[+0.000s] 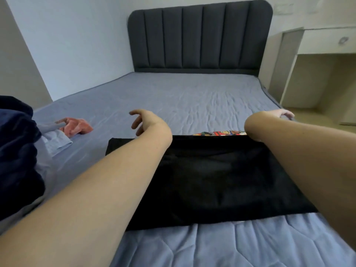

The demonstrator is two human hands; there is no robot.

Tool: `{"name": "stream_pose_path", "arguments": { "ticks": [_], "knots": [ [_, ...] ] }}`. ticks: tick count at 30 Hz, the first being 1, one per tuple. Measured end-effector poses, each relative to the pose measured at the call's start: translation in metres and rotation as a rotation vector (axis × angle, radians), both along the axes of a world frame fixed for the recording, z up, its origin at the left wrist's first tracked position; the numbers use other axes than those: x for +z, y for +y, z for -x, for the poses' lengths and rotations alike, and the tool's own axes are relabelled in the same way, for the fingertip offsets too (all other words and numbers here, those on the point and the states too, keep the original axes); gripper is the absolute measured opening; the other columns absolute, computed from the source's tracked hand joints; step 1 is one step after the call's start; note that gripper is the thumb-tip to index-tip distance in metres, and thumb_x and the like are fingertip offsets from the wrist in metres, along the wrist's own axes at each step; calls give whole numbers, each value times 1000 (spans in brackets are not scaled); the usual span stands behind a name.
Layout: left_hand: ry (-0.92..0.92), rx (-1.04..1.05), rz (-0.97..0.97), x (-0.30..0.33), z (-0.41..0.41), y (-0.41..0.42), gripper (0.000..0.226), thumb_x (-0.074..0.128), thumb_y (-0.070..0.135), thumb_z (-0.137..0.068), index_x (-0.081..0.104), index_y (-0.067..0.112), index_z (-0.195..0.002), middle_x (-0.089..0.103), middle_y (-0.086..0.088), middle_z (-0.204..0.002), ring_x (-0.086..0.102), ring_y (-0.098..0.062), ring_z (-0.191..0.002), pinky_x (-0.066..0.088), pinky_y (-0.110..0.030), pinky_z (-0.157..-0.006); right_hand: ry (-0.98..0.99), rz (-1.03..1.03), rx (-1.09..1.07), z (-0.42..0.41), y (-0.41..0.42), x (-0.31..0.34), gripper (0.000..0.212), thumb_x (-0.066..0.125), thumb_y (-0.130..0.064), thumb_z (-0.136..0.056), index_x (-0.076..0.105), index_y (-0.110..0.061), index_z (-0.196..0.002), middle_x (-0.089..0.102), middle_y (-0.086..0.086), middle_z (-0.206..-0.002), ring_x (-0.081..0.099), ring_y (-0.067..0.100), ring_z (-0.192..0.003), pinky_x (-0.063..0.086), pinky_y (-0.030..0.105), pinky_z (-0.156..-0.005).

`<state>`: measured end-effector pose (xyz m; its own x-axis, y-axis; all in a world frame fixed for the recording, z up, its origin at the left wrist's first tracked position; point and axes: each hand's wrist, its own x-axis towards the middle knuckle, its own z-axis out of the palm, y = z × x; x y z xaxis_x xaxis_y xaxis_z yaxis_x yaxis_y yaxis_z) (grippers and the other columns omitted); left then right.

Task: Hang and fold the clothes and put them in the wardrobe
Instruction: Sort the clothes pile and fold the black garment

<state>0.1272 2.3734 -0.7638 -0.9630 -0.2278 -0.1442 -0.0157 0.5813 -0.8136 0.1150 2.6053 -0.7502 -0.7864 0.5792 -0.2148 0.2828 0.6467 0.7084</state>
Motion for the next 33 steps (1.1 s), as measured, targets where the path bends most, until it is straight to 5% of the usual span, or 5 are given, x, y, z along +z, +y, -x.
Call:
{"name": "stream_pose_path", "arguments": {
  "ticks": [8, 17, 23, 28, 33],
  "knots": [
    [-30, -35, 56, -135, 23, -6, 29, 45, 10, -81, 59, -1, -104, 57, -27, -91, 60, -44, -83, 48, -60, -76, 1105, 691, 252, -2, 40, -179, 38, 55, -14, -75, 48, -4, -112, 53, 22, -116, 46, 41, -108, 37, 47, -90],
    [-213, 254, -547, -50, 8, -42, 66, 60, 46, -66, 55, 15, -124, 56, -8, -127, 59, -34, -108, 47, -46, -98, 1201, 974, 315, 8, 56, -144, 28, 48, -18, -91, 57, -3, -113, 52, 22, -121, 45, 38, -115, 35, 43, -97],
    [-113, 301, -227, -13, 41, -43, 25, 50, 21, -80, 65, 13, -99, 63, -11, -107, 59, -36, -90, 45, -59, -91, 974, 835, 236, 80, 63, -69, 35, 43, -13, -90, 51, 0, -122, 47, 27, -127, 47, 41, -118, 42, 46, -98],
    [-171, 392, 133, -38, 69, -45, 31, 53, 37, -89, 75, 22, -104, 69, -6, -100, 64, -33, -91, 43, -69, -82, 935, 818, 22, 92, 27, -145, 39, 42, -16, -95, 42, -2, -132, 40, 25, -139, 39, 40, -128, 32, 48, -106],
    [22, 108, -172, -71, 75, -67, 26, 54, 13, -83, 71, 15, -103, 66, -7, -87, 64, -30, -73, 54, -45, -75, 1236, 880, -129, 96, 34, -163, 44, 50, -23, -96, 37, -3, -133, 41, 21, -139, 42, 41, -125, 30, 52, -103]
  ]
}}
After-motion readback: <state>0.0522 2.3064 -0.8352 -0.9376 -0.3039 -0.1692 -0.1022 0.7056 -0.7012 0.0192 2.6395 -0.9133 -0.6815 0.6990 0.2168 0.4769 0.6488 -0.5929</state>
